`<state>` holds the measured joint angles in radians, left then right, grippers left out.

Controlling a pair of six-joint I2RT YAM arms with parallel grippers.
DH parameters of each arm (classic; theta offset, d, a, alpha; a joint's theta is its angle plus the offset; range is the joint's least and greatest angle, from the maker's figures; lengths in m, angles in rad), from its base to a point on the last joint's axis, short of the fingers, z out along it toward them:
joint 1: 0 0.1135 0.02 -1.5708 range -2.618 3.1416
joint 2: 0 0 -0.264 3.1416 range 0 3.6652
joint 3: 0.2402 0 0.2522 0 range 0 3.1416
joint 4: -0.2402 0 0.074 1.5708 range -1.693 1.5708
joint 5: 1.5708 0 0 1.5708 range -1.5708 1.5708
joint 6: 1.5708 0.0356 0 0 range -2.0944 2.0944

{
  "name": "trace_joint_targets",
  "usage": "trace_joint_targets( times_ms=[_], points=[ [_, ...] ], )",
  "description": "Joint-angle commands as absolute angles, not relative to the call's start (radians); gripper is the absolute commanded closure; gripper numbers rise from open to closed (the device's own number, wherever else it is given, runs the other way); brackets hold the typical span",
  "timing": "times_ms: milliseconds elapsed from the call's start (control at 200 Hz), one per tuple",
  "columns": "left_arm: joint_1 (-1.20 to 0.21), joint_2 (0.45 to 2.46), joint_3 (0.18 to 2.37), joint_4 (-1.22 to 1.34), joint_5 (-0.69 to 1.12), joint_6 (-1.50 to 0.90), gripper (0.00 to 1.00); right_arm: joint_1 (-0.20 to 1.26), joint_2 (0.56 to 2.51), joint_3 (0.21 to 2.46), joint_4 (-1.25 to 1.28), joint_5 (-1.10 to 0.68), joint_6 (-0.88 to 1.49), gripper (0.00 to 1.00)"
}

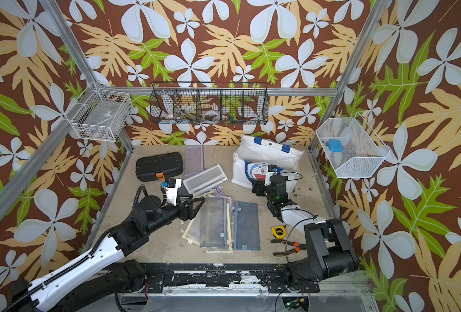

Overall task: Put the pencil pouch into the canvas bag
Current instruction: Move the canvas bag to the center of the board, then pick up the pencil case from the pencil case.

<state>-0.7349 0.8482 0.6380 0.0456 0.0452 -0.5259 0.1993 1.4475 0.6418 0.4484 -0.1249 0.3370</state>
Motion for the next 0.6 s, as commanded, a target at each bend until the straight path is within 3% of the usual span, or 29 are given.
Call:
trace_joint_targets(
  times_ms=[0,220,405,596],
  points=[
    [-0.732,0.848,0.632,-0.007,-0.012,-0.511,0.18,0.210,1.402,0.629,0.450,-0.177,0.325,0.22],
    [-0.731,0.954,0.605,-0.079,0.017,-0.503,0.29,0.342,1.125,0.522,0.247,-0.125,0.259,0.13],
    [-0.732,1.043,0.587,-0.075,-0.011,-0.535,0.36,0.438,0.892,0.406,0.146,-0.182,0.305,0.10],
    [-0.732,1.107,0.552,-0.037,-0.015,-0.536,0.38,0.559,0.874,0.338,0.167,-0.239,0.329,0.09]
  ],
)
